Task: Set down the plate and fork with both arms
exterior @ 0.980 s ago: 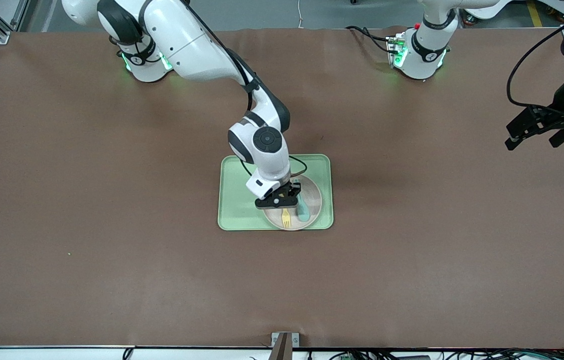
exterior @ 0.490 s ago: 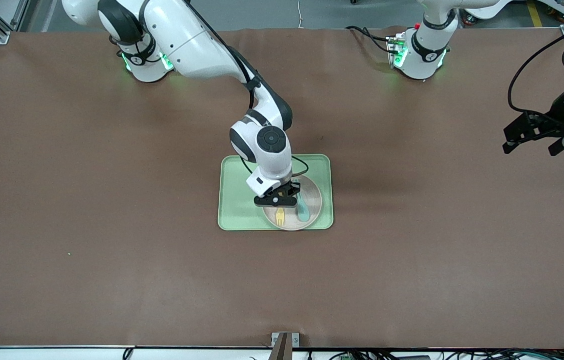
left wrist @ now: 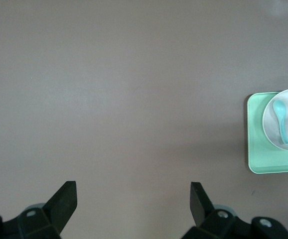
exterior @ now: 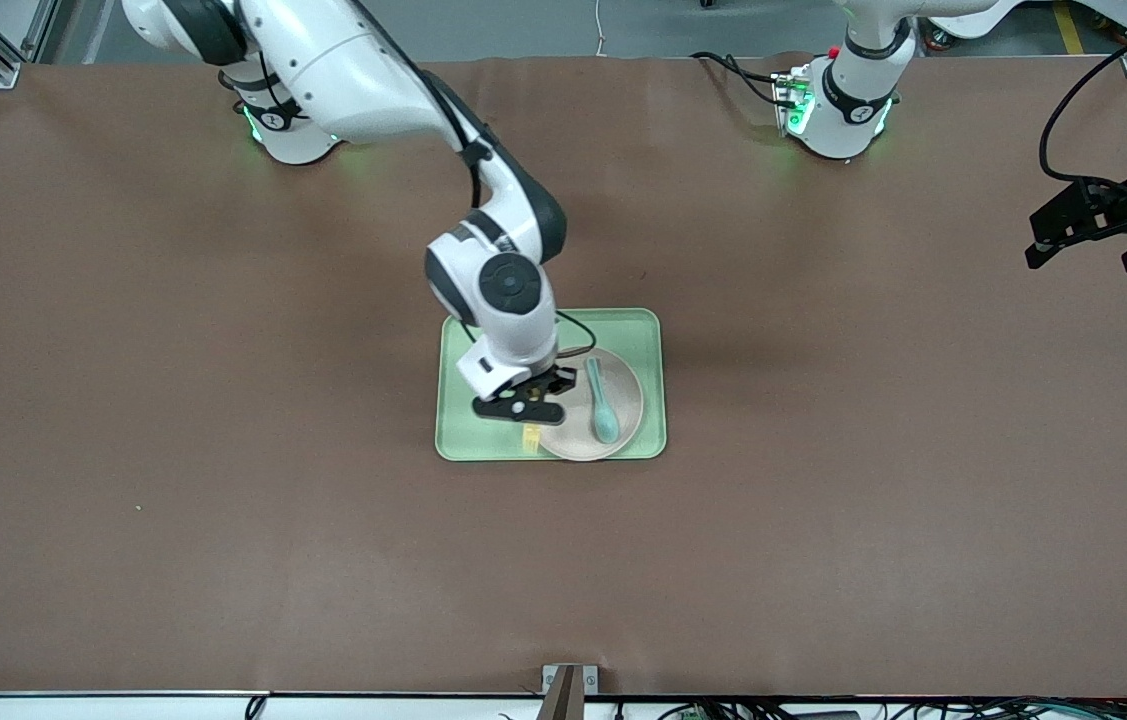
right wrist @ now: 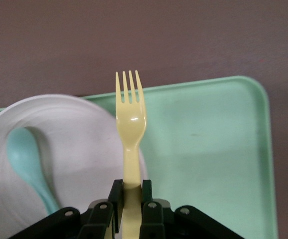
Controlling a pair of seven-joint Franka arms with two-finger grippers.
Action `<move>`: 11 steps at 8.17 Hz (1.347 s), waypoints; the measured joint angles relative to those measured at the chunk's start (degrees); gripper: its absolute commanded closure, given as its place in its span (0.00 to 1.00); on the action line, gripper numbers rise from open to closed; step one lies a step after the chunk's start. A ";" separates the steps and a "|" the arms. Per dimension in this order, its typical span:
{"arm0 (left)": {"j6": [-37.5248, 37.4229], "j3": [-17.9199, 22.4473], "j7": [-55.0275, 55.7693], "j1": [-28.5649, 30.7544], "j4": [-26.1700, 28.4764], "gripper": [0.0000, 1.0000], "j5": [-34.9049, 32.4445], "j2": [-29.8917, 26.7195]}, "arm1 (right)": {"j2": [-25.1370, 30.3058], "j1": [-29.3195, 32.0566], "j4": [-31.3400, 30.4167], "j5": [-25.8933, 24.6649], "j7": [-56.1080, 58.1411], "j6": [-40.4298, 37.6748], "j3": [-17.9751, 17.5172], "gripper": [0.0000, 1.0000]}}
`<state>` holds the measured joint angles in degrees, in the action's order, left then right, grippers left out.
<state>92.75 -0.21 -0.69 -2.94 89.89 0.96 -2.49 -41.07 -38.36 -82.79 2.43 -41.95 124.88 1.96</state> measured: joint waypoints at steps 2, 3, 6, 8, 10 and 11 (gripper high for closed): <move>-0.08 0.00 0.00 0.01 0.00 0.00 0.00 0.26 | 3.66 4.48 -7.18 0.78 4.70 1.03 -1.00 1.00; -0.11 0.00 0.07 0.01 0.00 0.00 0.00 0.33 | 3.86 4.42 -8.88 0.78 4.76 2.62 -1.36 0.98; -0.18 0.00 0.17 0.03 0.00 0.00 0.00 0.49 | 3.59 3.57 -14.41 0.78 4.76 7.47 -2.06 0.01; -0.18 0.02 0.28 0.75 0.00 0.00 0.00 0.55 | 3.75 3.44 -14.32 0.78 4.75 4.49 -2.07 0.00; -0.18 0.00 0.28 0.91 -0.03 0.00 0.00 0.55 | 9.33 5.12 -12.29 0.77 4.73 -3.97 -1.44 0.00; -0.18 -0.01 0.28 0.91 -0.04 0.00 0.00 0.54 | 15.14 7.65 -11.45 0.77 4.81 -9.13 -1.23 0.00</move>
<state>92.57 -0.22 -0.41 -2.03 89.85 0.96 -1.95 -25.93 -30.71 -94.24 3.21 -37.15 115.75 0.72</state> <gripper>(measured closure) 0.000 0.044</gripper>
